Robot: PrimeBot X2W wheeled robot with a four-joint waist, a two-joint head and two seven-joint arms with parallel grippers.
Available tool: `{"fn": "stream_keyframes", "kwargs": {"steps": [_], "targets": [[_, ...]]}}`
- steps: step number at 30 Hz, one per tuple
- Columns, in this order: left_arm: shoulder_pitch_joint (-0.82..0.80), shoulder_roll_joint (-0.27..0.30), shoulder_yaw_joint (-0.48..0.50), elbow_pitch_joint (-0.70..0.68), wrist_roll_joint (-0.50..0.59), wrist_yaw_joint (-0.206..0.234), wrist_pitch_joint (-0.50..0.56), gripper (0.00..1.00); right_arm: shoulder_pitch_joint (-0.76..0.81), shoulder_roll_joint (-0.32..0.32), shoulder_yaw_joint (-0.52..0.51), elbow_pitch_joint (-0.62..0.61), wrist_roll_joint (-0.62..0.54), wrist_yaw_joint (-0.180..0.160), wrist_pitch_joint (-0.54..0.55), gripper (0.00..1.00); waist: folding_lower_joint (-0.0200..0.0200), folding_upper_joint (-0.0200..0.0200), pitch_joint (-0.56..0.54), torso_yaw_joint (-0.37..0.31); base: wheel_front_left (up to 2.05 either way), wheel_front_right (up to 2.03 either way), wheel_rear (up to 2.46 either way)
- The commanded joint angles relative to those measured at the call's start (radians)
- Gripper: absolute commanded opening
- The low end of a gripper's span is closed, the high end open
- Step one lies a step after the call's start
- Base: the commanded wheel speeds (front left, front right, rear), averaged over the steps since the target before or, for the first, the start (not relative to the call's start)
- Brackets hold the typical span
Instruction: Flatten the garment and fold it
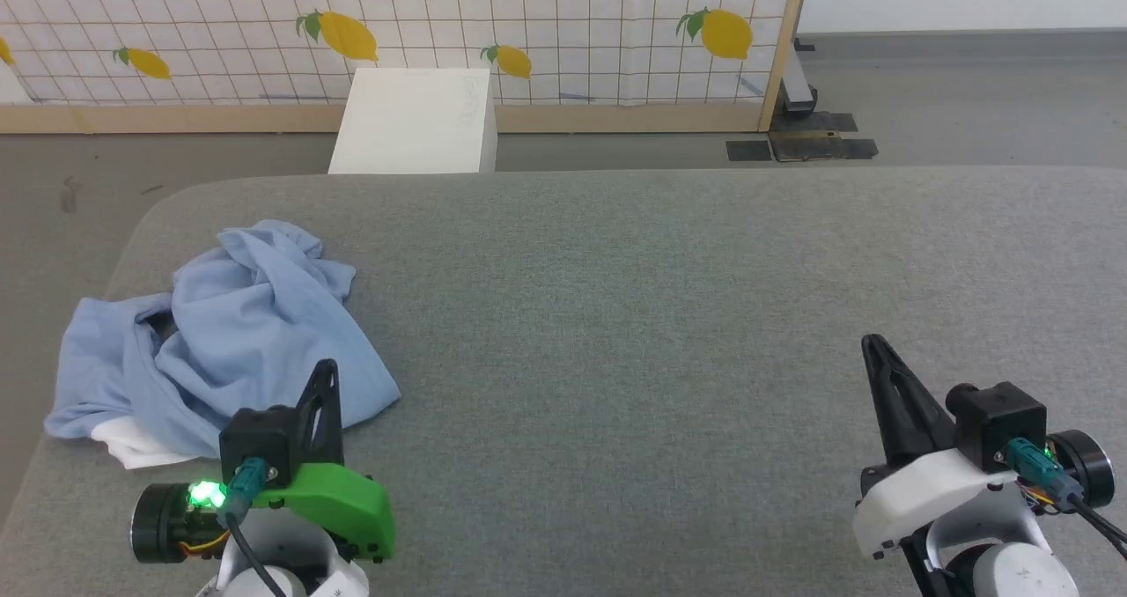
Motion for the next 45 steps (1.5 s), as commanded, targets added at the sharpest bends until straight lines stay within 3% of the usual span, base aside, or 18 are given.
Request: {"fn": "stream_keyframes", "kwargs": {"steps": [1, 45], "targets": [[0.000, 0.000, 0.000, 0.000, -0.001, -0.001, 0.000, 1.00, 0.000, 0.000, 0.000, 0.000, 0.001, 0.000, 0.000, 1.00, 0.0000, 0.0000, 0.000, 0.000, 0.00, 0.00, 0.00], [0.007, 0.007, 0.005, 0.068, -0.066, -0.039, -0.087, 1.00, 0.037, 0.000, -0.032, 0.031, 0.089, -0.001, -0.087, 1.00, 0.0000, 0.0013, -0.005, -0.003, 0.00, 0.00, 0.00]]}}
